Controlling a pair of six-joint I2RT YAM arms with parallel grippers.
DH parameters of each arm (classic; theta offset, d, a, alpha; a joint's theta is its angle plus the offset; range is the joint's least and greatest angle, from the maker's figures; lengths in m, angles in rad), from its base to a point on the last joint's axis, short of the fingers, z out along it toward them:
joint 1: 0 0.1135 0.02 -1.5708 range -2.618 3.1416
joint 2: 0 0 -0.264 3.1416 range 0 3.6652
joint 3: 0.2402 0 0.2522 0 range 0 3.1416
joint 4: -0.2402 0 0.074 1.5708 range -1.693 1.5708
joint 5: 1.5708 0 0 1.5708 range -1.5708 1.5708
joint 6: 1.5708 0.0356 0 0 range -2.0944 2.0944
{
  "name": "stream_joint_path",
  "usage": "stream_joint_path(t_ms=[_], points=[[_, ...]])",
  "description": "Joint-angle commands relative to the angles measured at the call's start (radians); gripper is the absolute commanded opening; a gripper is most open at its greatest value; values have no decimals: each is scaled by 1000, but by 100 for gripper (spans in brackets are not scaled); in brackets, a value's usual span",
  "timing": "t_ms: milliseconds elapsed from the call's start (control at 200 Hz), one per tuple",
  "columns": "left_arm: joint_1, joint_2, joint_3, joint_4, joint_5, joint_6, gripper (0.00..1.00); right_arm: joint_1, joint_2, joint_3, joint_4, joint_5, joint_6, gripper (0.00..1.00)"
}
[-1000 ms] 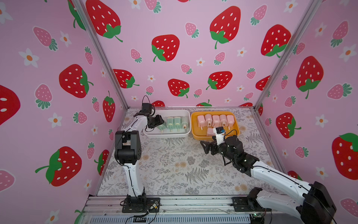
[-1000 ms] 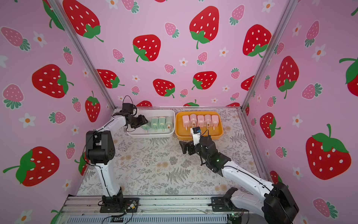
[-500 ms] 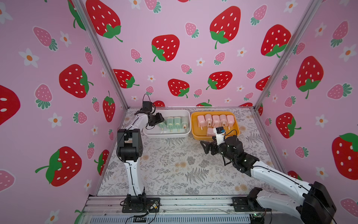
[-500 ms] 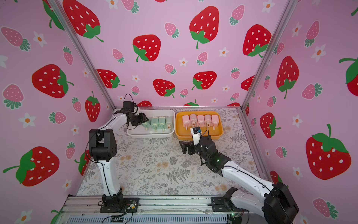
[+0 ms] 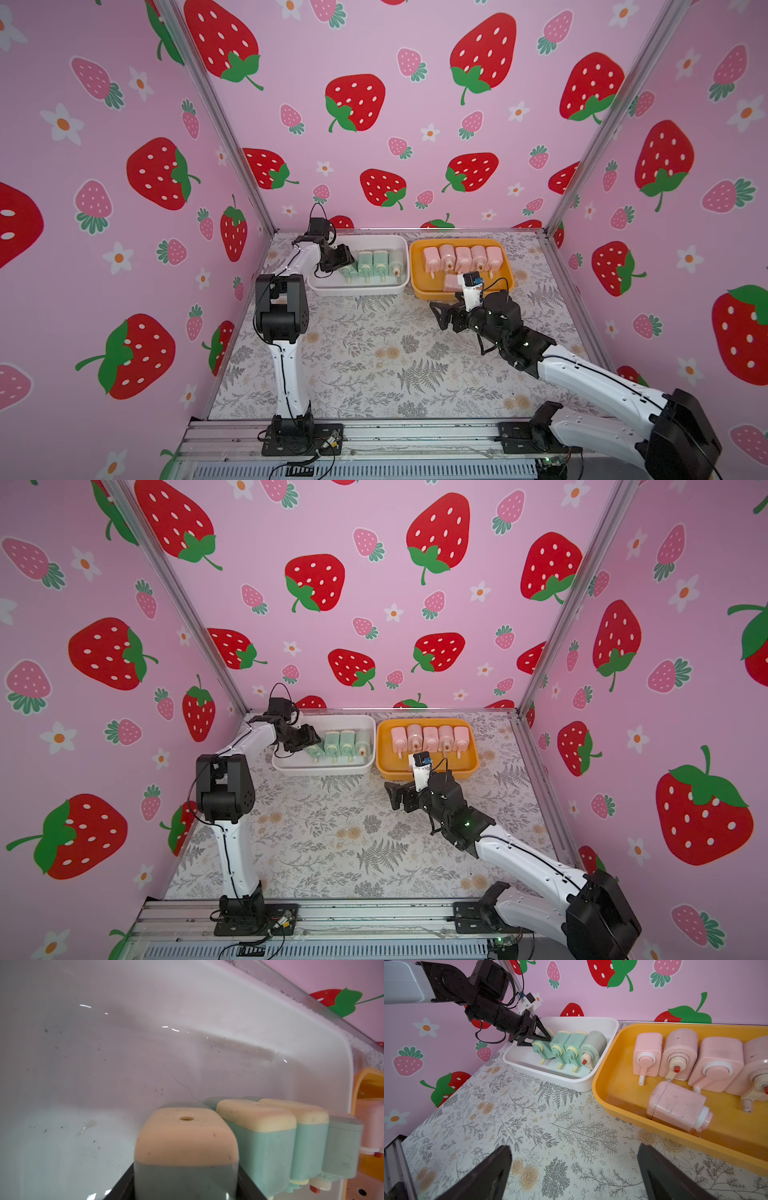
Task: Place the pencil sharpeners by color into the storage box
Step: Place the pencil sharpener in the storage box.
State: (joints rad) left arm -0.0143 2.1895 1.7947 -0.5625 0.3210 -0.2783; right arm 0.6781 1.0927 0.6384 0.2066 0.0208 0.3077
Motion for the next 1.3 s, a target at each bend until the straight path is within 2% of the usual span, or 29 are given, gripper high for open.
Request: stream_joint_path(t_ms=[0,345,460,525,1101,1296], points=[[-17,11,63,-33,13,21,9,4,-4,20,-3,3,-7,100],[-30,32,96,-62,6,26,37,3,-22,8,-9,7,1,100],[-35,32,111,-85,-1,49,54,5,-27,5,-12,10,0,100],[-36,24,102,-76,-2,52,60,4,-28,5,-13,11,1,100],[-37,48,98,-86,-3,42,65,5,-50,-7,-16,14,7,100],[-38,45,101,-90,5,47,71,4,-60,-11,-20,19,8,100]])
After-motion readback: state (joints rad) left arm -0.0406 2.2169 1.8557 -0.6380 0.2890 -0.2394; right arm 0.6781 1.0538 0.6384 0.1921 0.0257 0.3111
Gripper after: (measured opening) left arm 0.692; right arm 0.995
